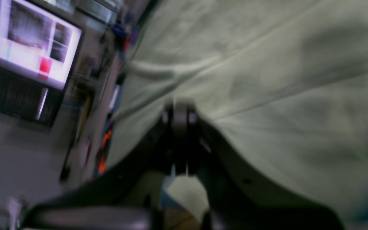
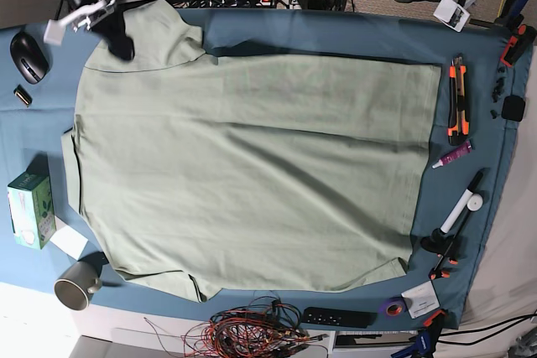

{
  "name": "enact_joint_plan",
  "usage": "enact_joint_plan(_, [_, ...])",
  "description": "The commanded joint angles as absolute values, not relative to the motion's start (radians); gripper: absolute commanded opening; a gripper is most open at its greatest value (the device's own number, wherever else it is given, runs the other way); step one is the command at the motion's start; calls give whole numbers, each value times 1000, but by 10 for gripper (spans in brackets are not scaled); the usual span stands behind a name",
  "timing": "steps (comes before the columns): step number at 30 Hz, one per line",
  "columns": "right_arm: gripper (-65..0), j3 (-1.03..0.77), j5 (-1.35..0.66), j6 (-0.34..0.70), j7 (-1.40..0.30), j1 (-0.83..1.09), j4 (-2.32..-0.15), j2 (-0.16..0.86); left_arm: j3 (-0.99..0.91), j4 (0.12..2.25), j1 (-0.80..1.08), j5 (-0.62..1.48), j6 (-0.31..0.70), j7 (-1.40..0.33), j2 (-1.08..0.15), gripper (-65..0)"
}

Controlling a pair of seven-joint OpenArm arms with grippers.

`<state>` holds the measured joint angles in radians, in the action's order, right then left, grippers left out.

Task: Fold the T-shirt properly
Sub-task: 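Grasp the green T-shirt's shoulder edge near the collar with the right gripper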

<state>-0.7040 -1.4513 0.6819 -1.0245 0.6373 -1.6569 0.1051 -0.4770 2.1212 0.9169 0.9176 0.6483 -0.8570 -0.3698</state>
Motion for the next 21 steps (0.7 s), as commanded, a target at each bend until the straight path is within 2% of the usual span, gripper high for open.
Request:
enact_joint_plan(1, [-650, -718, -1484, 698, -1006, 643, -1656, 117, -482, 2136, 928, 919, 656, -842, -377, -650])
enact_joint_plan(14, [-642, -873, -1484, 698, -940, 654, -1696, 113, -482, 2129, 929, 881, 645, -839, -377, -650])
enact_joint_plan(17, [-435, -920, -1471, 698, -925, 657, -1696, 113, -482, 2128, 928, 881, 645, -839, -377, -650])
enact_joint_plan(18, [-388, -928, -1467, 698, -913, 660, -1696, 113, -482, 2128, 929, 881, 645, -839, -377, -650])
enact_joint_plan(21, [-371, -928, -1437, 698, -921, 665, -1696, 113, -482, 2127, 928, 881, 645, -838, -377, -650])
